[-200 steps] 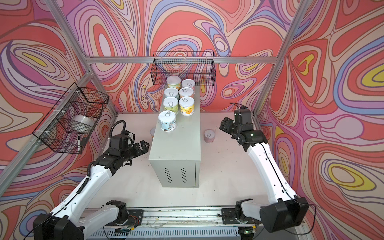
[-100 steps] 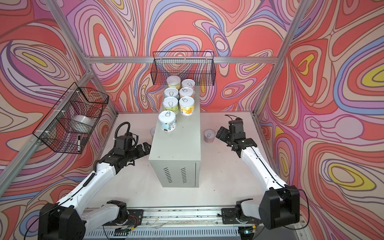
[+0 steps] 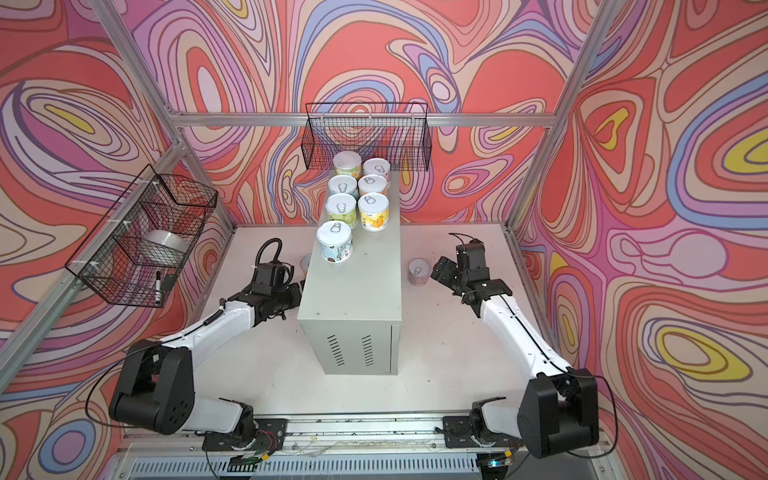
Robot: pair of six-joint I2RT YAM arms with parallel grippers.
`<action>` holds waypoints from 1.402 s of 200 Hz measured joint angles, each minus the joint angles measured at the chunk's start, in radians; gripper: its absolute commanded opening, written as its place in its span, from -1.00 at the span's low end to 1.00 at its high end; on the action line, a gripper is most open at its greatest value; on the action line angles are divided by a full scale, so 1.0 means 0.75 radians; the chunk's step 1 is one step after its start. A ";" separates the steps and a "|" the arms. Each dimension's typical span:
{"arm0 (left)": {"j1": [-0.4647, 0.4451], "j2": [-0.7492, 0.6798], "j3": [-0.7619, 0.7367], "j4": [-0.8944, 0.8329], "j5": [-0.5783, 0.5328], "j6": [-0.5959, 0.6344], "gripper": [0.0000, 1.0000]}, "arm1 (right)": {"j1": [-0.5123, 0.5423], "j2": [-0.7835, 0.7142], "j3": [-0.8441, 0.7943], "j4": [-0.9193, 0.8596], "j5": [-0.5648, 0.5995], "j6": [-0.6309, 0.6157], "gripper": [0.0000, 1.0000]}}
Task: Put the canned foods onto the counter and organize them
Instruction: 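Descend the left gripper onto the small blue-labelled can and close it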
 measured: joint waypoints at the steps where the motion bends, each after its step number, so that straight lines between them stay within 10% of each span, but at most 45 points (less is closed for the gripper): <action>1: 0.000 0.003 0.003 0.002 0.000 0.000 1.00 | 0.000 0.000 0.000 -0.001 -0.001 0.000 0.81; 215: -0.078 0.540 0.310 0.154 -0.175 -0.001 0.73 | 0.000 0.031 0.051 0.013 -0.102 0.015 0.72; 280: -0.097 0.549 0.307 0.150 -0.307 0.037 -0.20 | 0.000 0.036 0.033 0.031 -0.132 0.018 0.68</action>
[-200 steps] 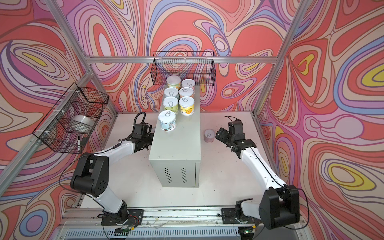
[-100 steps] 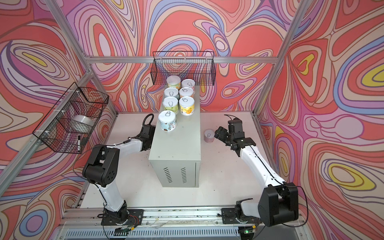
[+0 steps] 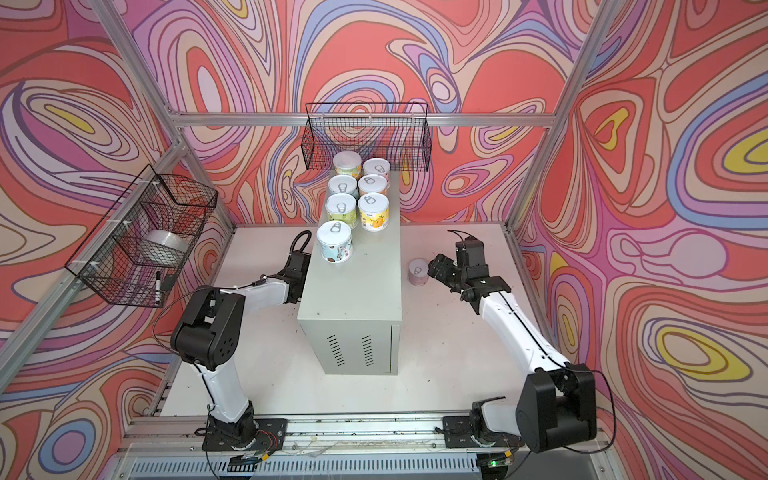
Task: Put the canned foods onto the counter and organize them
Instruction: 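Descend the left gripper onto the small blue-labelled can and close it, then lift the blue-labelled can with the left gripper up over the box top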
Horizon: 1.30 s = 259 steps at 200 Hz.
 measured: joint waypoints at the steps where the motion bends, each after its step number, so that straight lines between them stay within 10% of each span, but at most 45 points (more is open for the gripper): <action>1: 0.000 0.000 0.000 0.000 -0.001 0.001 -0.20 | 0.000 0.000 0.000 0.001 -0.001 0.000 0.68; 20: 0.000 -0.004 -0.003 -0.009 -0.009 0.006 -1.00 | 0.000 0.001 -0.001 0.001 -0.009 0.001 0.68; 70: 0.000 -0.092 -0.075 -0.088 0.007 0.011 -1.00 | 0.000 0.001 -0.031 0.028 -0.034 0.013 0.67; 168: -0.014 -0.865 -0.240 -0.509 0.081 -0.010 -1.00 | 0.000 -0.022 -0.120 0.082 -0.057 0.026 0.66; 259: -0.093 -1.163 0.350 -1.098 0.092 0.088 -1.00 | 0.000 -0.092 -0.136 0.084 -0.057 0.014 0.66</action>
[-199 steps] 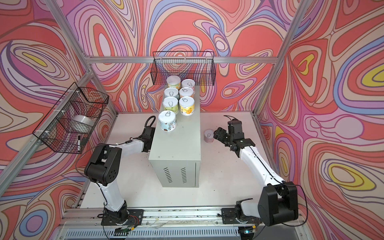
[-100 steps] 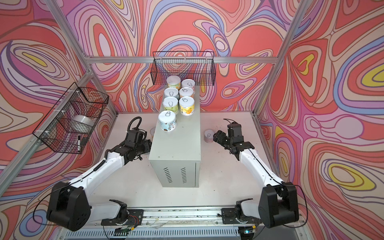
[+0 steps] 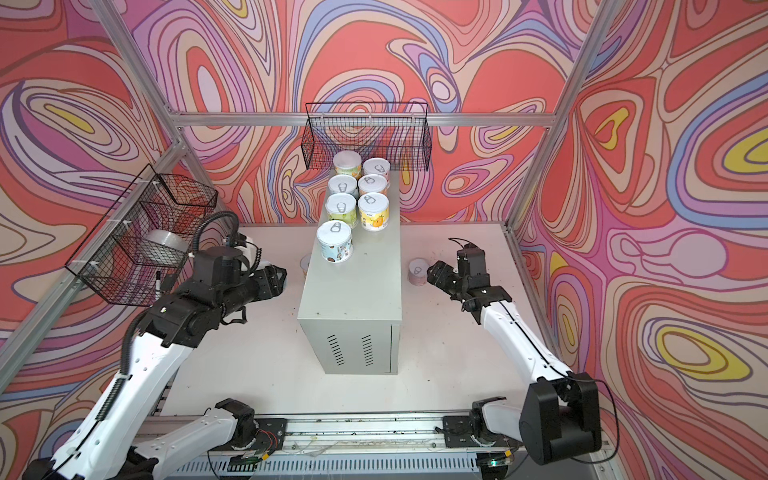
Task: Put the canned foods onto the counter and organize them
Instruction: 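Lift the blue-labelled can with the left gripper up over the box top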
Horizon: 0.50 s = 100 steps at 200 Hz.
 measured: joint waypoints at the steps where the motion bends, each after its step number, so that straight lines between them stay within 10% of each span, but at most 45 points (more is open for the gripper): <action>1: -0.001 -0.001 0.007 -0.004 0.000 0.001 -1.00 | 0.000 -0.003 0.000 0.000 0.000 -0.001 0.66; 100: -0.244 0.189 0.886 -0.466 0.019 0.150 -1.00 | 0.000 -0.113 0.000 -0.032 0.026 -0.019 0.67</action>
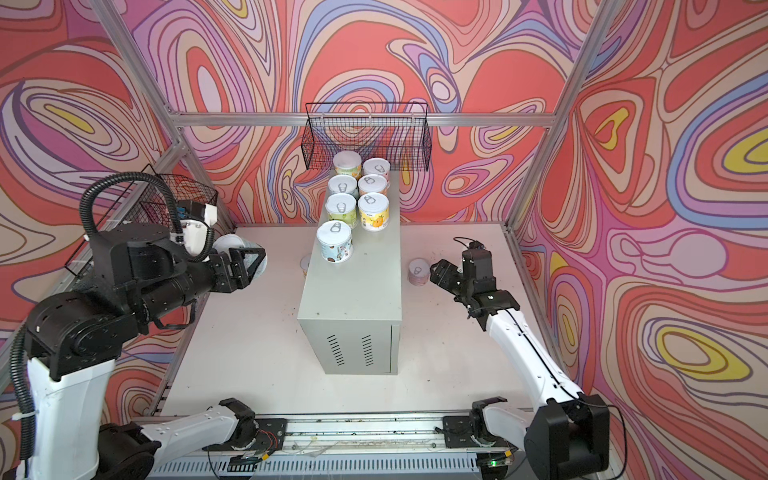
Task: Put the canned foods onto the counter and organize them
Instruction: 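Lift the blue-labelled can with the left gripper up over the box top, then carry the blue-labelled can over the box top toward the white-lidded can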
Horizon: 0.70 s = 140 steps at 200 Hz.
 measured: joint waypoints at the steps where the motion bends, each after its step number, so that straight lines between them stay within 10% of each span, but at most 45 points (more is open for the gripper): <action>1: -0.014 0.005 0.009 -0.003 -0.002 0.001 -1.00 | 0.000 -0.001 0.000 0.000 0.000 0.000 0.67; 53: -0.546 0.237 0.275 -0.052 -0.233 0.061 -1.00 | 0.000 -0.034 0.001 -0.014 0.011 -0.015 0.67; 140: -0.682 0.648 0.370 0.032 -0.263 0.174 -1.00 | 0.000 -0.136 0.028 -0.113 0.041 -0.060 0.67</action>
